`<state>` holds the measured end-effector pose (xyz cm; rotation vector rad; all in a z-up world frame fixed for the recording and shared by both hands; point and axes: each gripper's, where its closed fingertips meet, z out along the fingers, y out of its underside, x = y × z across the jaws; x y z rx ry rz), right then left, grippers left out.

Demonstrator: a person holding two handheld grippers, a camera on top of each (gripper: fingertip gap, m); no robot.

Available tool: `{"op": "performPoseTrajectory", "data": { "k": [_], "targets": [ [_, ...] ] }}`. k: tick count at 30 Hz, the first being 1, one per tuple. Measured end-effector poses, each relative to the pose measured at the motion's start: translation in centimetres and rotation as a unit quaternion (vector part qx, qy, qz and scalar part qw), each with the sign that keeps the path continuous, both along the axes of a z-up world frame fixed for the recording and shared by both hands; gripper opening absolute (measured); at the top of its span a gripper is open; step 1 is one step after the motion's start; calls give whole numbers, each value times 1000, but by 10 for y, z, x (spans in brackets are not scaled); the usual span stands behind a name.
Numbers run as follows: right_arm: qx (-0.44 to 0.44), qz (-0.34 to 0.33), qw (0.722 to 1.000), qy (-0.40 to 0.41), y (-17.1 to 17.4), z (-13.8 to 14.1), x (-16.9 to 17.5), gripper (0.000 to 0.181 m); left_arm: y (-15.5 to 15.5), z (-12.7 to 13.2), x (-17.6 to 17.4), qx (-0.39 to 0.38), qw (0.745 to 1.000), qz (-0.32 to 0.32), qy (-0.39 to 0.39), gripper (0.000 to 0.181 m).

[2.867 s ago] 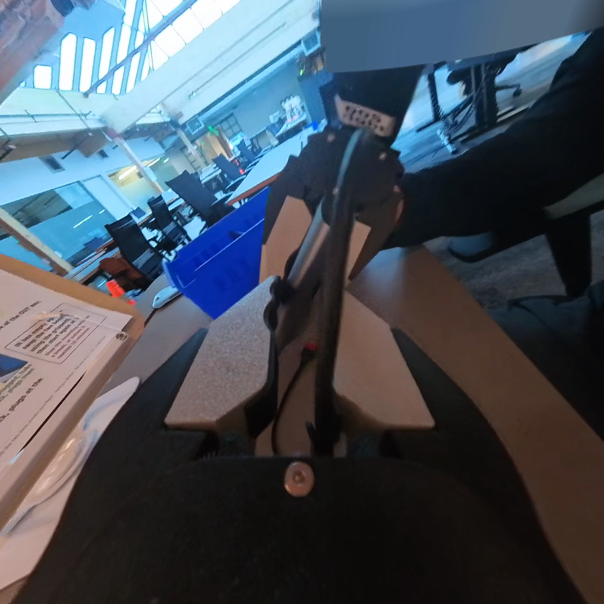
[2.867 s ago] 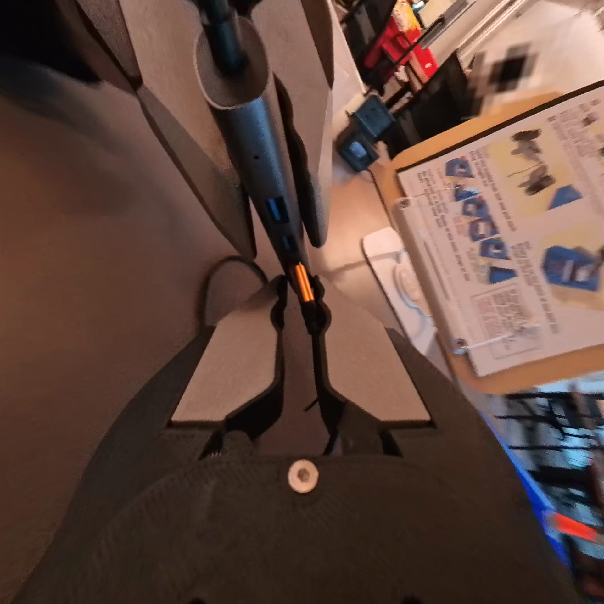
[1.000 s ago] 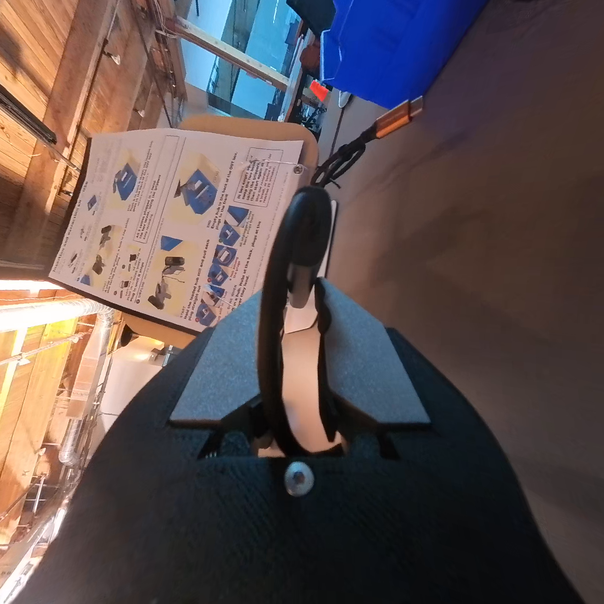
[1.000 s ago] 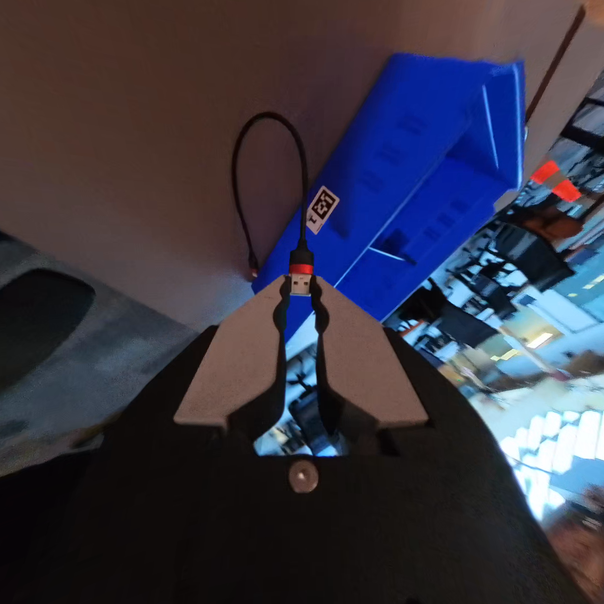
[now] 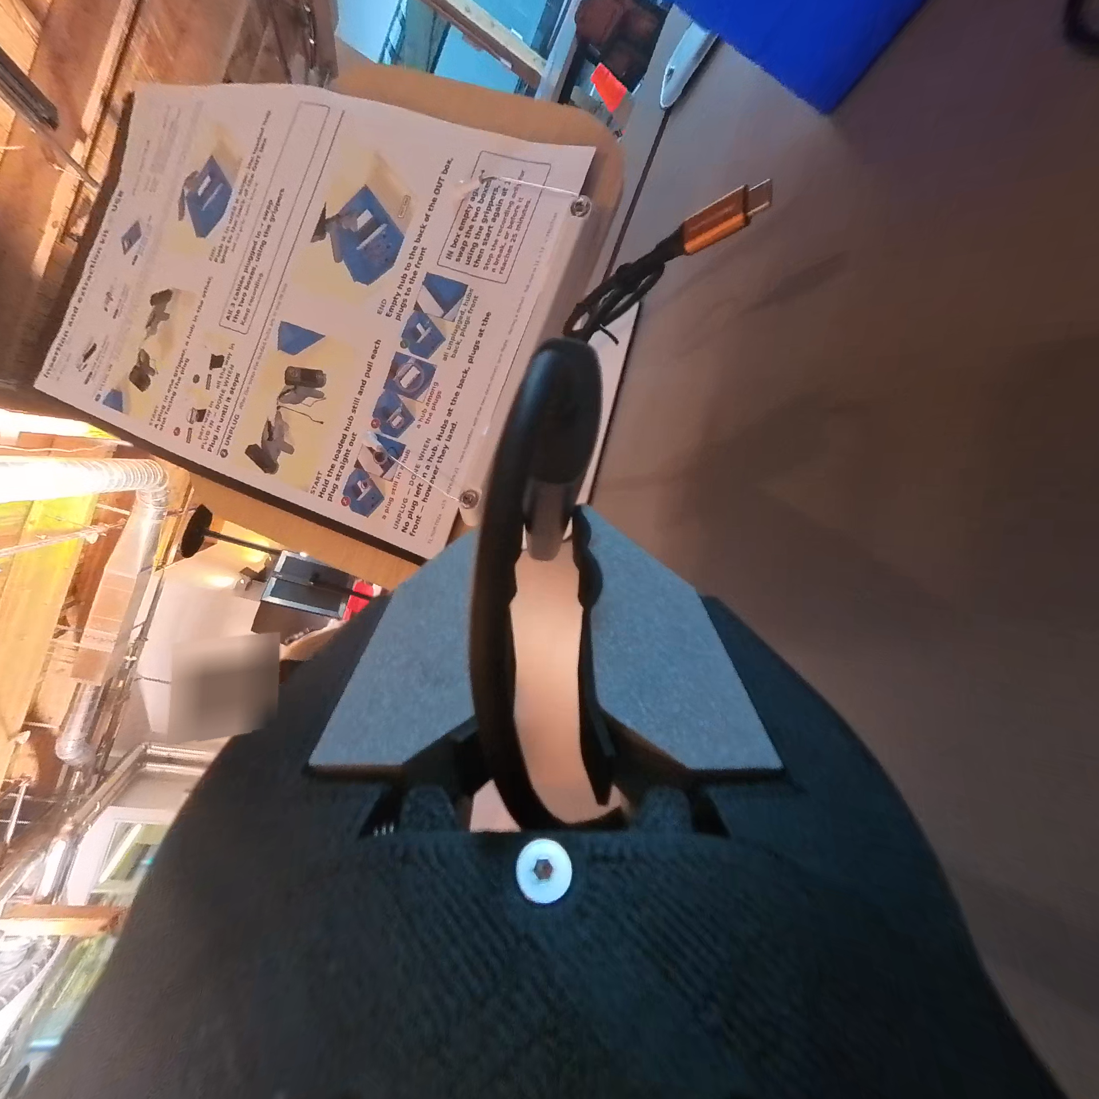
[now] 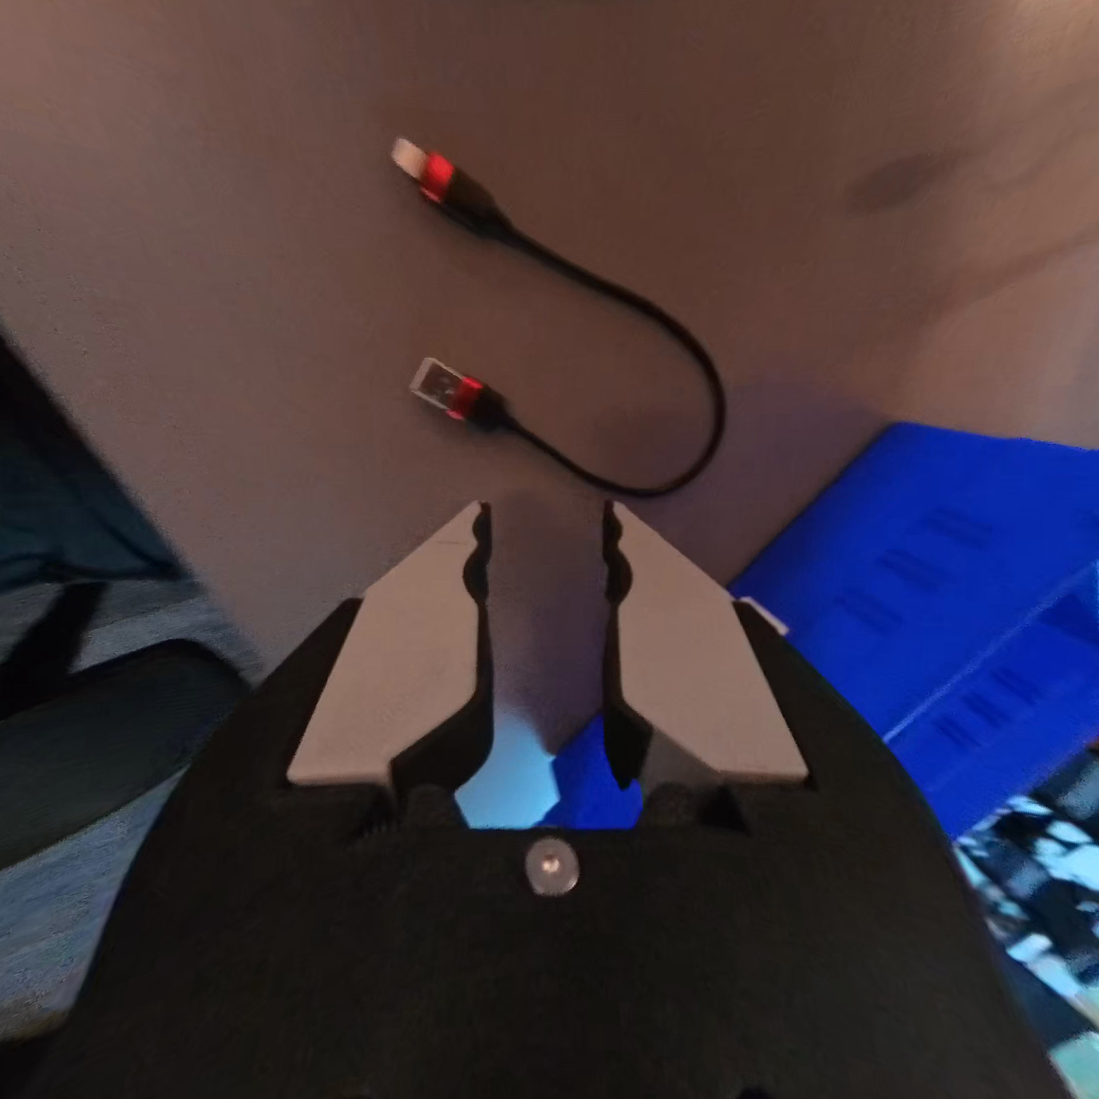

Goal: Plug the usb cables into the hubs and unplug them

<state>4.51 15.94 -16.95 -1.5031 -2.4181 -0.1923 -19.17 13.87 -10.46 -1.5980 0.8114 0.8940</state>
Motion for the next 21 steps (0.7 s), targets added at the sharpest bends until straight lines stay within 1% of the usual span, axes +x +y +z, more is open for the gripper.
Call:
{"op": "performPoseTrajectory", "data": {
  "k": [2, 4, 5, 7, 8, 9, 10, 12, 13, 14, 16, 19, 20, 21],
  "targets": [
    [24, 56, 998, 26, 7, -3, -6, 33, -1, 3, 7, 8, 1000, -18, 5, 16],
    [22, 123, 990, 57, 2, -7, -14, 19, -2, 5, 18, 13, 999, -45, 10, 16],
    [11, 145, 987, 66, -2, -10, -17, 14, -3, 5, 23, 14, 998, -57, 16, 15],
    [-22, 175, 981, 77, -11, -14, -19, 13, -3, 2, 31, 12, 997, -76, 28, 15],
    [-43, 179, 980, 78, -15, -16, -20, 17, -3, -1, 33, 7, 996, -80, 35, 15],
    [-62, 177, 979, 76, -18, -19, -19, 25, -3, -4, 33, 2, 996, -79, 40, 15],
    [-72, 173, 979, 75, -17, -21, -20, 29, -2, -6, 31, -3, 996, -75, 44, 15],
    [-72, 177, 979, 73, -13, -26, -20, 29, -2, -7, 29, -8, 996, -68, 49, 15],
    [-71, 180, 978, 79, -11, -28, -21, 19, -2, -8, 29, -8, 996, -68, 49, 15],
    [-78, 182, 977, 84, -11, -29, -23, 14, -2, -7, 29, -7, 996, -68, 48, 15],
    [-101, 175, 975, 91, -14, -30, -25, 10, -3, -2, 33, 3, 996, -83, 25, 15],
    [-108, 159, 977, 91, -14, -30, -27, 10, -13, 19, 47, 42, 989, -136, -32, 13],
    [-103, 157, 978, 96, -14, -29, -28, 9, -18, 26, 54, 52, 984, -160, -51, 16],
    [-97, 157, 977, 108, -16, -28, -31, 1, -23, 31, 61, 59, 978, -187, -70, 14]
  ]
}}
